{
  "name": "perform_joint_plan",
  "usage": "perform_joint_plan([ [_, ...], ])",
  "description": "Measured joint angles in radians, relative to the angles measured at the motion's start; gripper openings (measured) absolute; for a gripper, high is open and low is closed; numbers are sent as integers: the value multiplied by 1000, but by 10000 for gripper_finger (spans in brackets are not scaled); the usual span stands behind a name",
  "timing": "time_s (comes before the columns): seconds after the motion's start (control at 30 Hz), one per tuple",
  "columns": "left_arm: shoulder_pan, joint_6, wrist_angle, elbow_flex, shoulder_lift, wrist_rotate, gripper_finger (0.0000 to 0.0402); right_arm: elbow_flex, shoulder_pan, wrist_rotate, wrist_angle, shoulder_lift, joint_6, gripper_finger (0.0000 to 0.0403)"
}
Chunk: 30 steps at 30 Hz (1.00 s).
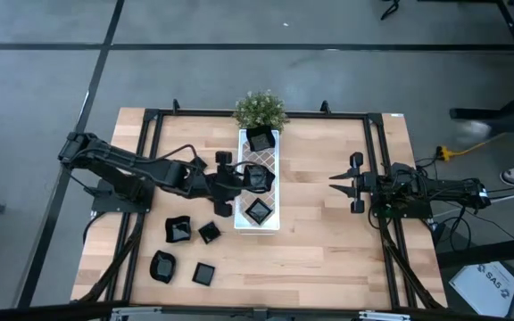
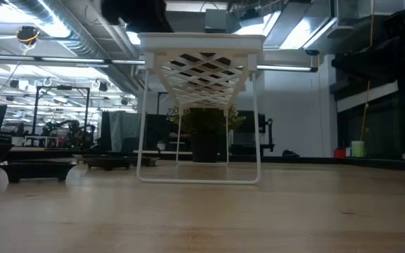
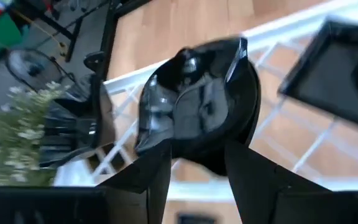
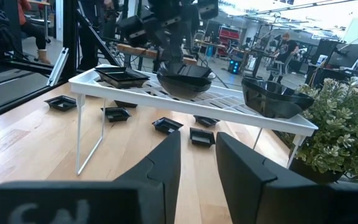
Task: Pick & Place Mini shaped plates
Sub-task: Stack the leaf shape plate on top of the leaf shape plate on the shelf
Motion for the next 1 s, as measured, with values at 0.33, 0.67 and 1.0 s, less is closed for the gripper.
perform_joint_plan([
  [0.33,55,342,-138,0,-46,-8,133,0,0,0,0,0,0,102],
  [0.67,102,682,-103,0,-23,-61,123,0,0,0,0,0,0,102],
  [1.0,98,970,-58,0,3,9,121,0,0,0,0,0,0,102],
])
